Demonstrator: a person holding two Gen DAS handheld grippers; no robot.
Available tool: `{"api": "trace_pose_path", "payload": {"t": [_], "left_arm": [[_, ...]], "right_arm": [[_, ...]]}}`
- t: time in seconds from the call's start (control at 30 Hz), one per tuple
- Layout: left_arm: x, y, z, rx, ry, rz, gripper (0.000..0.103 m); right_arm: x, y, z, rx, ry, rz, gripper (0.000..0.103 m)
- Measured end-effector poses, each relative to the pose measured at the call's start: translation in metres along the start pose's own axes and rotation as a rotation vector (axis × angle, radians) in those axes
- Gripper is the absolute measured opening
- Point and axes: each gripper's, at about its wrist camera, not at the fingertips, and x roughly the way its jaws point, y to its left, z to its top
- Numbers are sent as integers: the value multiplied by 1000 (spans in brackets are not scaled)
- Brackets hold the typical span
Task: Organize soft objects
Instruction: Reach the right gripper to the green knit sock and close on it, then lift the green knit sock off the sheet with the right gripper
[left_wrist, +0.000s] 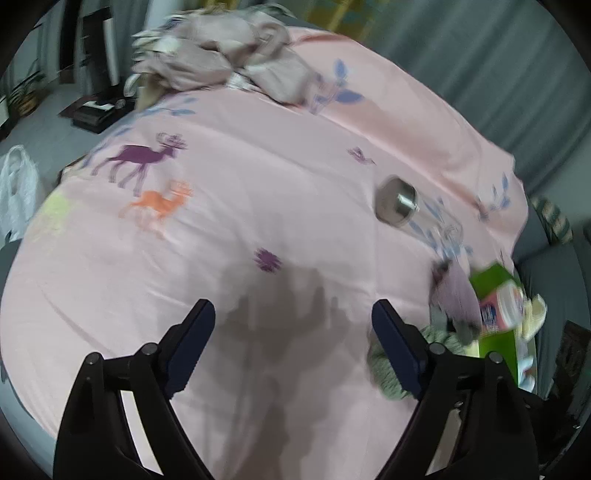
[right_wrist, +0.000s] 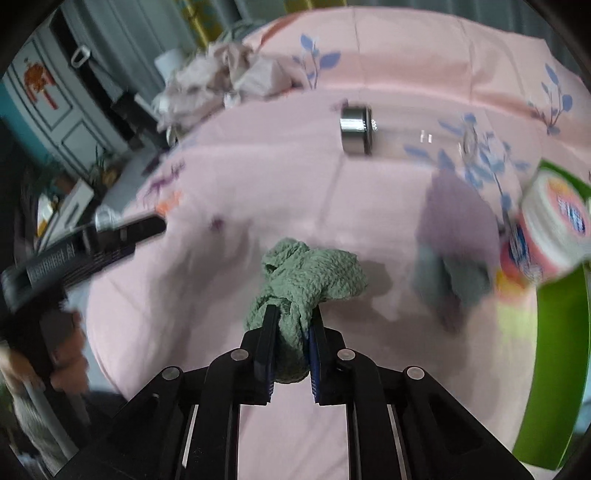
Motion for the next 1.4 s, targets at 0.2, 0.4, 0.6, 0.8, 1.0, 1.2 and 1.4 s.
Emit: {"api": "trace_pose_path", "payload": {"t": [0.2, 0.4, 0.6, 0.8, 1.0, 1.2, 1.4], "left_arm": [[19, -30, -20, 87, 88, -42, 73], [35, -56, -38, 150, 180, -140, 56], [54, -76, -61, 169, 283, -232, 36], [67, -80, -68, 168, 304, -222, 24], [69, -80, -70, 161, 307, -242, 17], [64, -84, -70, 185, 269, -252, 8], [31, -115, -64, 307, 135, -256, 7]], "right_arm": [[-1, -36, -4, 123, 45, -45, 55], [-38, -59, 0, 245, -107, 81, 66], [-14, -62, -3, 297, -59, 128, 67], [19, -58, -8, 298, 13, 123, 61], [39, -63, -7, 332, 39, 223, 41], [43, -59, -8, 331, 50, 299, 33], [-3, -55, -3, 289, -88, 301, 33]]}}
